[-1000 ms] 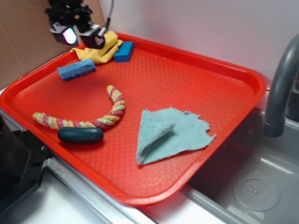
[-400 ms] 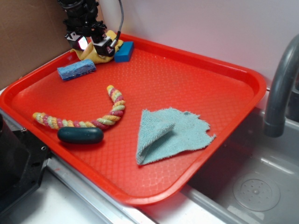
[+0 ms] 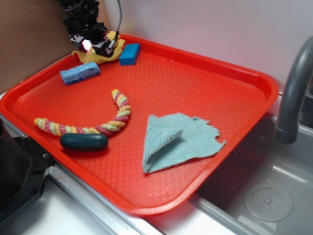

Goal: Grab the yellow cloth.

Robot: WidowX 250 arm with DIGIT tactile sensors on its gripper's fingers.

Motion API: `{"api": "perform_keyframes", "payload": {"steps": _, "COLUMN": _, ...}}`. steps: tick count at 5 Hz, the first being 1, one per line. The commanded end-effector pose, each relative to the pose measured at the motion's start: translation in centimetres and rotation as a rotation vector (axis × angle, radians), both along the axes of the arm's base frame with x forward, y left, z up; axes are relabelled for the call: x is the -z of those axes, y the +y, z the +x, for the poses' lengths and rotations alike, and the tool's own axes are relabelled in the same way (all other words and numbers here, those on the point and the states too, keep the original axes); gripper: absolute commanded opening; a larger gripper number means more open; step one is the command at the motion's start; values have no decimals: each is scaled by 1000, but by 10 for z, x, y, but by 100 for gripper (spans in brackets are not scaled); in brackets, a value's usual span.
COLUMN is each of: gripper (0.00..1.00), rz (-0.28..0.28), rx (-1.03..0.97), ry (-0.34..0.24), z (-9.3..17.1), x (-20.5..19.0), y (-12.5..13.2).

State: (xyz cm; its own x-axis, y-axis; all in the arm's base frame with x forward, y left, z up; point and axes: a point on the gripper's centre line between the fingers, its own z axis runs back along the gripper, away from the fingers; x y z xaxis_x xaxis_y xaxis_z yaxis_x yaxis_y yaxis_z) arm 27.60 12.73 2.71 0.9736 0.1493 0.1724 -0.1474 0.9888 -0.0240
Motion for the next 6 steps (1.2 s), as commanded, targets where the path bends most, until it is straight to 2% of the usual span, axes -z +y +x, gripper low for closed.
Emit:
{"api": "perform_keyframes", "payload": {"steps": 1, "gripper": 0, "rz": 30, "rx": 26, "ry": -202, "z": -26, "x": -110, "y": -43}}
{"api": "perform_keyframes", "payload": {"steps": 2, "gripper": 0, "rz": 16, "rx": 50, "ry": -244, "z": -39, "x": -136, "y": -64}}
{"api": "perform_keyframes", "payload": {"steps": 3, "gripper": 0, "rz": -58, "rx": 69, "ry": -263, "z": -49, "x": -158, "y": -82}}
{"api": "perform_keyframes", "payload": {"steps": 4, "gripper": 68, "rz": -57, "rx": 103, "ry": -235, "z": -45, "x": -150, "y": -67}}
{"api": "perform_keyframes", "payload": {"steps": 5, "gripper": 100, "rz": 16, "rx": 174, "ry": -190, "z": -24, "x": -114, "y": -34}}
{"api": "perform_keyframes", "payload": {"steps": 6, "gripper": 100, "rz": 64, "rx": 164, "ry": -127, "z": -6, "x": -83, "y": -16}}
